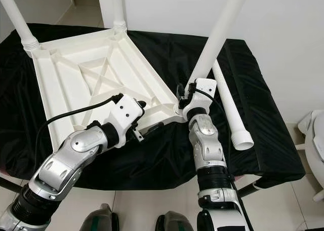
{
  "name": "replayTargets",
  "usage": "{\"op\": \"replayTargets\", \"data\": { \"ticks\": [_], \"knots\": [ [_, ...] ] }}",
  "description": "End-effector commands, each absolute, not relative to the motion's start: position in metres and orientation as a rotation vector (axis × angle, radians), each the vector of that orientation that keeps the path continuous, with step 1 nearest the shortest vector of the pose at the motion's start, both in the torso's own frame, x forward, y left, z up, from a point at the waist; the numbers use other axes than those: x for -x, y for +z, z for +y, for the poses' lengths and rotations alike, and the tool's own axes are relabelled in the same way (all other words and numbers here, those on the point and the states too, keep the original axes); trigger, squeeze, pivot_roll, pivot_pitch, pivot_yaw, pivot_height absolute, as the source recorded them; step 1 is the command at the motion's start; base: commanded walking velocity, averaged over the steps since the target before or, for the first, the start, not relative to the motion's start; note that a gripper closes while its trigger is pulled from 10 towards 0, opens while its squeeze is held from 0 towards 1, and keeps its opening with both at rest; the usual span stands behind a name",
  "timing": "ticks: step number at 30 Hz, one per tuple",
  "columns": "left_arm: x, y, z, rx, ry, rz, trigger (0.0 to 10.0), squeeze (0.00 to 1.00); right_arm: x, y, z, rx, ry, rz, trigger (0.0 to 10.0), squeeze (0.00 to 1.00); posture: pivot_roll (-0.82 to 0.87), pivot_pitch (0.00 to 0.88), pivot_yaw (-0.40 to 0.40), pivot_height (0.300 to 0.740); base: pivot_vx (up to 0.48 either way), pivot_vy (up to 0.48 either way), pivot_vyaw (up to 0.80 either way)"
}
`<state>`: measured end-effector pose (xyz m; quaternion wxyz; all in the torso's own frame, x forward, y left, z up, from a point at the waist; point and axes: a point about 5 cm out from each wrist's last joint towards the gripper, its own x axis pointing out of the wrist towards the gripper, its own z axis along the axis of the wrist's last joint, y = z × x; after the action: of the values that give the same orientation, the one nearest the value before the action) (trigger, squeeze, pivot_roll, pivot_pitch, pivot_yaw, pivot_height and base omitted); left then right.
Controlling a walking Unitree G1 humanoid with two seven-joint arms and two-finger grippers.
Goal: Building children table
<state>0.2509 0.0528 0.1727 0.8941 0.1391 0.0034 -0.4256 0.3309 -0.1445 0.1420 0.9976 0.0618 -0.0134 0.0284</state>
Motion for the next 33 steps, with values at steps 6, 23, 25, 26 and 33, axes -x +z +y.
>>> {"op": "replayTargets", "data": {
  "ticks": [6, 23, 25, 26, 33],
  "knots": [
    [-0.249, 0.176, 0.054, -0.291, -0.896, 0.008, 10.0, 0.0, -0.322, 0.118, -0.139, -0.072, 0.079, 0.069, 10.0, 0.0, 0.04, 0.039, -0.02, 0.74, 0.0, 0.0, 0.0],
    [-0.249, 0.177, 0.054, -0.287, -0.887, 0.006, 10.0, 0.0, -0.323, 0.116, -0.129, 0.037, 0.159, 0.089, 10.0, 0.0, 0.04, 0.041, -0.023, 0.74, 0.0, 0.0, 0.0],
    [-0.249, 0.176, 0.054, -0.287, -0.888, 0.006, 10.0, 0.0, -0.324, 0.116, -0.129, 0.031, 0.155, 0.091, 10.0, 0.0, 0.04, 0.041, -0.023, 0.74, 0.0, 0.0, 0.0],
    [-0.249, 0.176, 0.054, -0.287, -0.888, 0.006, 10.0, 0.0, -0.324, 0.116, -0.129, 0.031, 0.155, 0.091, 10.0, 0.0, 0.04, 0.041, -0.023, 0.74, 0.0, 0.0, 0.0],
    [-0.248, 0.176, 0.054, -0.287, -0.889, 0.007, 10.0, 0.0, -0.323, 0.115, -0.129, 0.031, 0.151, 0.093, 10.0, 0.0, 0.04, 0.04, -0.022, 0.74, 0.0, 0.0, 0.0]
  ]
}}
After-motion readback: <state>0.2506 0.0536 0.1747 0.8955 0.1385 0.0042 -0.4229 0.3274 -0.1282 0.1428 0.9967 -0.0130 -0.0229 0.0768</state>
